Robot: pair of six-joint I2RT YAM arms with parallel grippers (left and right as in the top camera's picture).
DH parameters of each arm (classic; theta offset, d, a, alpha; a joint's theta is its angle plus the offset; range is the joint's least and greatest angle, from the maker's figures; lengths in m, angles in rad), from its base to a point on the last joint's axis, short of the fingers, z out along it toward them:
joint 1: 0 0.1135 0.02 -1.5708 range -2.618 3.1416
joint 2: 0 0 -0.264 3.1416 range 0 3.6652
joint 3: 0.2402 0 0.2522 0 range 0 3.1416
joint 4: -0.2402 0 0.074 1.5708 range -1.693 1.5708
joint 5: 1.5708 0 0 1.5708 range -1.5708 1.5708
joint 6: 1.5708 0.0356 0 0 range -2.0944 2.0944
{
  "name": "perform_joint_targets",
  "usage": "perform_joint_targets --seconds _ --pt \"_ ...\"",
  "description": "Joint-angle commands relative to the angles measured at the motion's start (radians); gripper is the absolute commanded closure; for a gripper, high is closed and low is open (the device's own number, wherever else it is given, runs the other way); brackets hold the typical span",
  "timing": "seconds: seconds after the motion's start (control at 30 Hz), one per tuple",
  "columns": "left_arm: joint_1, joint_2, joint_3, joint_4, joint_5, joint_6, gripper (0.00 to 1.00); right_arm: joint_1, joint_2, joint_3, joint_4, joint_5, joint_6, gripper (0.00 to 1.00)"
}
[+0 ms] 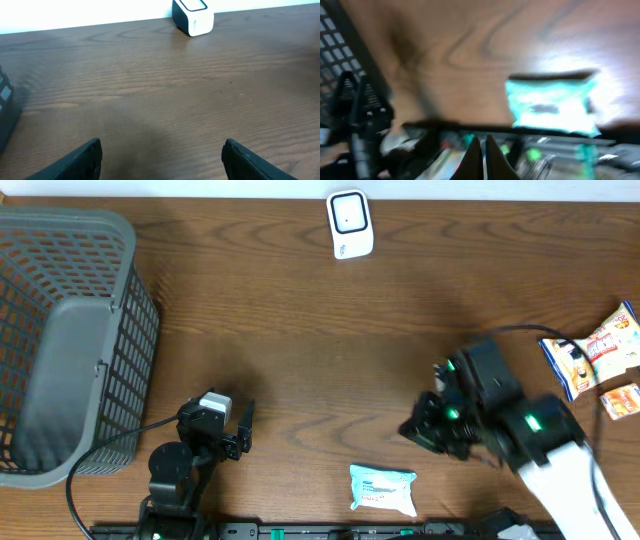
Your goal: Scan the item barcode
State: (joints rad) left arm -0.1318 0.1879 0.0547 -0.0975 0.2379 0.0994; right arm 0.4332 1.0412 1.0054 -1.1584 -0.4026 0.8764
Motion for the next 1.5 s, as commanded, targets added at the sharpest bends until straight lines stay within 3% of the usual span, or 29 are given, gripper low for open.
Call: perform_joint_targets --seconds 0.0,0.27,0.3,0.37,0.47,0.5,0.57,0.67,1.0,1.1,1.17,1.47 --pt "0.005 -0.005 -0.018 -0.025 0.016 -0.015 0.23 0.056 -0.099 0.012 -0.014 0.313 -0.063 0.99" --pt "0.005 -0.005 -0.018 -0.025 0.016 -0.016 0.23 0.130 -0.092 0.011 -0.010 0.429 -0.064 0.82" --pt "0.004 -0.005 -0.018 -0.025 0.016 -0.015 0.23 0.137 -0.054 0.011 0.007 0.457 -0.092 0.62" --pt "0.005 -0.005 -0.018 -0.025 0.016 -0.015 0.23 0.137 -0.005 0.011 0.024 0.474 -0.155 0.47" --pt "0.005 -0.005 -0.018 -0.025 0.016 -0.015 0.23 0.137 0.047 0.011 0.033 0.467 -0.224 0.47" --pt "0.005 -0.005 -0.018 -0.025 0.016 -0.015 0.23 0.138 0.061 0.011 0.040 0.447 -0.225 0.58" --pt "0.005 -0.005 -0.018 -0.025 0.016 -0.016 0.23 0.154 0.083 0.011 0.072 0.394 -0.307 0.64" --pt "0.005 -0.005 -0.018 -0.025 0.016 -0.016 0.23 0.232 0.122 0.011 0.092 0.417 -0.455 0.51" --pt "0.005 -0.005 -0.018 -0.025 0.016 -0.015 0.23 0.487 0.285 -0.011 0.101 0.594 -0.554 0.47" --pt "0.004 -0.005 -0.018 -0.025 0.016 -0.015 0.23 0.536 0.335 -0.015 0.102 0.607 -0.560 0.31" --pt "0.005 -0.005 -0.018 -0.025 0.016 -0.015 0.23 0.555 0.369 -0.016 0.103 0.587 -0.560 0.31" --pt "0.005 -0.005 -0.018 -0.025 0.016 -0.015 0.23 0.589 0.416 -0.016 0.043 0.479 -0.578 0.49"
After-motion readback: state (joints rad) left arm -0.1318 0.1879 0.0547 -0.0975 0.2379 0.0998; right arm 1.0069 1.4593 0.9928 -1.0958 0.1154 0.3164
